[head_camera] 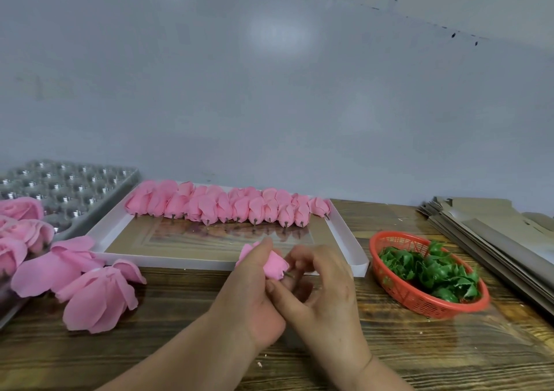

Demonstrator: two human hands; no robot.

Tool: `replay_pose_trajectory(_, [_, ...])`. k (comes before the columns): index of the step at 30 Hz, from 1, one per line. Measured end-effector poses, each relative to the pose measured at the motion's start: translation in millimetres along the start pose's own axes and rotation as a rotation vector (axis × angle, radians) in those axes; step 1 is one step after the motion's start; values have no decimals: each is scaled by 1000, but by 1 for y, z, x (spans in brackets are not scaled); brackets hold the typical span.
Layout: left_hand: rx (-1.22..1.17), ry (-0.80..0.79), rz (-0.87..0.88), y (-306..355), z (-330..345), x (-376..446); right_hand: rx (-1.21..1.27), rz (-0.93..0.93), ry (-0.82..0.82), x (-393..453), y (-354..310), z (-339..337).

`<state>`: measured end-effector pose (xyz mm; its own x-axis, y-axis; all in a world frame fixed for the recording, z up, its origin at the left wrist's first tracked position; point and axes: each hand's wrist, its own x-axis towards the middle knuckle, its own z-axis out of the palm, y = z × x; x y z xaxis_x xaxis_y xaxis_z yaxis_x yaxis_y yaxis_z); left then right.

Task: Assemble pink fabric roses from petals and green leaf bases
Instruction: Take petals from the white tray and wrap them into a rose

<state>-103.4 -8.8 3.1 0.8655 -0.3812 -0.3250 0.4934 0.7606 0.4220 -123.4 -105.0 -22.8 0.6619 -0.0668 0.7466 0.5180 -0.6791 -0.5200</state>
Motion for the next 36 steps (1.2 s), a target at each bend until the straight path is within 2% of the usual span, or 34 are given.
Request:
replay_pose_trajectory(2, [-17,8,-8,1,0,0,-3,71,-38,0,1,1])
replay_pose_trajectory(9, [-11,-14,-18,1,-2,-1,-12,42,-22,-2,0,2])
replay_pose_trajectory(15, [21,-25,64,-7,-6,1,-30,-4,-66,-1,-5,1])
replay_pose_trajectory(18, [15,-48,60,-9,-9,3,-5,31,-77,-1,-4,1])
replay_pose_trajectory(25, [-5,-56,-20,-16,-11,2,150,170,-135,-2,-7,2])
replay_pose_trajectory(33, [68,-92,29,-4,-9,6,706,548,-193,1,-2,8])
replay_pose_trajectory(35, [75,-88,28,-3,-8,6,706,550,-221,0,-3,6])
replay_pose_trajectory(36, [68,-79,36,-2,-9,6,592,476,-232,-1,-3,6])
